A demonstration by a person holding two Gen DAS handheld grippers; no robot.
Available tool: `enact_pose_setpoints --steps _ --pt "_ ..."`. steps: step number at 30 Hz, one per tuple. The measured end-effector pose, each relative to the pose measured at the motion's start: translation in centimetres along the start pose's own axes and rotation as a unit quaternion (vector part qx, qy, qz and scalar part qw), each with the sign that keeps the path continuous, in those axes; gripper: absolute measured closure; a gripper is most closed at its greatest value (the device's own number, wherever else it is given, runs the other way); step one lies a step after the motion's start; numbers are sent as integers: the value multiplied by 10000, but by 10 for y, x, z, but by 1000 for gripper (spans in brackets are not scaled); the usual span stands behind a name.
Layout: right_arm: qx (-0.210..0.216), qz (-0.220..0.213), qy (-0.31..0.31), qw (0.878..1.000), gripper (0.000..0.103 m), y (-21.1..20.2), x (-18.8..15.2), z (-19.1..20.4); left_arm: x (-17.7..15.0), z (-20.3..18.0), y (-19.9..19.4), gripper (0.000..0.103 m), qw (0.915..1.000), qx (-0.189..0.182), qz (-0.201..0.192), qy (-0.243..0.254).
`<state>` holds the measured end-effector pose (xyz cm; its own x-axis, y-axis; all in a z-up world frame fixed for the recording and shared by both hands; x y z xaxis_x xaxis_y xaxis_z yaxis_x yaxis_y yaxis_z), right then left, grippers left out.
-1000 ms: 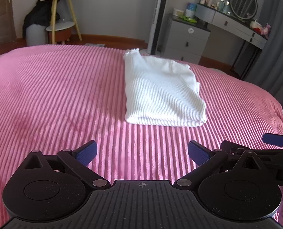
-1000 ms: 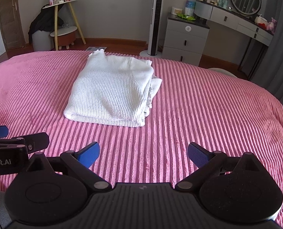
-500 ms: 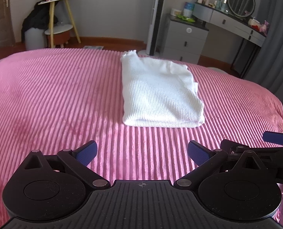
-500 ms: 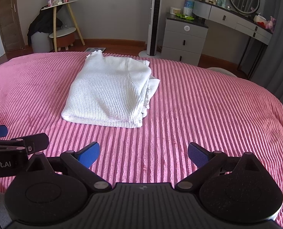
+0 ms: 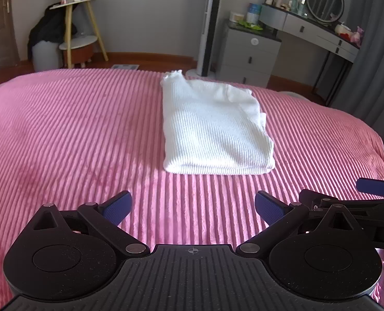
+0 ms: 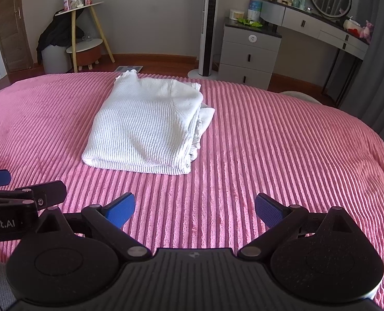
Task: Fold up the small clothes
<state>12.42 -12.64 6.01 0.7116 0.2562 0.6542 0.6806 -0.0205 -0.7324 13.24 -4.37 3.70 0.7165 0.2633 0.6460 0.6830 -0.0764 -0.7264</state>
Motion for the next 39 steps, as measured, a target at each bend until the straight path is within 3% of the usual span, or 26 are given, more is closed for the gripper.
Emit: enact_pose_setpoints --steps 39 --pt "33 -2 -6 10000 4 1 1 1 2 1 -1 0 10000 -14 -41 -8"
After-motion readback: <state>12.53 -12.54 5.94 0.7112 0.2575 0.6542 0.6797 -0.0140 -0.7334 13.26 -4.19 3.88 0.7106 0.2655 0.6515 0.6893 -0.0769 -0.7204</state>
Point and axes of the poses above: each gripper's, at about its wrist camera, not at the fingertips, and y roughly the way its jaws point, z to its left, x to its top, the point moved 6 cm from there along y, roughly the way its jaws point, and after that the axes turned 11 degrees about -y, right-handed, at the moved point
